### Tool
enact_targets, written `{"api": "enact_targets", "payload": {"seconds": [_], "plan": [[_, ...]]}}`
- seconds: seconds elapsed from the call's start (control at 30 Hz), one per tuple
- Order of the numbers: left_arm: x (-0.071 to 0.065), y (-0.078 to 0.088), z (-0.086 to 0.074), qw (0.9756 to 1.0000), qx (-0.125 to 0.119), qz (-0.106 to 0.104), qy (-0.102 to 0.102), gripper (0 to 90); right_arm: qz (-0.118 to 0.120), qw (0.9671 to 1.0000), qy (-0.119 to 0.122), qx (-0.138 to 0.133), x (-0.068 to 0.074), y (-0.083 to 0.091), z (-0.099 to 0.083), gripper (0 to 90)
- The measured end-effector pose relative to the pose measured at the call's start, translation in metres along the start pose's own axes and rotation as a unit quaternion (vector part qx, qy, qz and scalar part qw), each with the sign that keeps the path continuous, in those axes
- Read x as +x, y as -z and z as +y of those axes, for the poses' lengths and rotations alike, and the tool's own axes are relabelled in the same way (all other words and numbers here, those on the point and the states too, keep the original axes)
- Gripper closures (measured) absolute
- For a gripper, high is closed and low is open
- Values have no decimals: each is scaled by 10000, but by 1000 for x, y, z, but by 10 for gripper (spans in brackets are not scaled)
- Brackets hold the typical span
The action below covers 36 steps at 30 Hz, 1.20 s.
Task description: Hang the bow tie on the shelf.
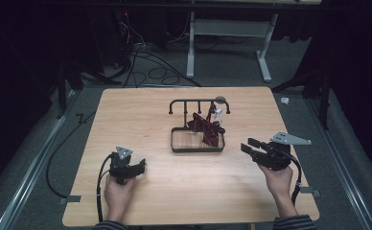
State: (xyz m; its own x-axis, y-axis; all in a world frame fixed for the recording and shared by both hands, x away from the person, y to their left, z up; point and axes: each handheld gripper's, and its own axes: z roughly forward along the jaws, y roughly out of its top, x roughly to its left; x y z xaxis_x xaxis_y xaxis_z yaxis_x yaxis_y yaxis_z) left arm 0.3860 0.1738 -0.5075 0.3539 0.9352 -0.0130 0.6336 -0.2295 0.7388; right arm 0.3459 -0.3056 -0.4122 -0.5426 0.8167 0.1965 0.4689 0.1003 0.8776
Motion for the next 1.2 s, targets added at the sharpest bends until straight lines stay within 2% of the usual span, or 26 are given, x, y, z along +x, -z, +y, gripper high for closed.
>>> {"api": "enact_targets", "payload": {"seconds": [1.2], "plan": [[0, 0, 0, 10000, 2, 1, -1, 268, 81, 9992, -302, 247, -1, -14, -33, 566]]}}
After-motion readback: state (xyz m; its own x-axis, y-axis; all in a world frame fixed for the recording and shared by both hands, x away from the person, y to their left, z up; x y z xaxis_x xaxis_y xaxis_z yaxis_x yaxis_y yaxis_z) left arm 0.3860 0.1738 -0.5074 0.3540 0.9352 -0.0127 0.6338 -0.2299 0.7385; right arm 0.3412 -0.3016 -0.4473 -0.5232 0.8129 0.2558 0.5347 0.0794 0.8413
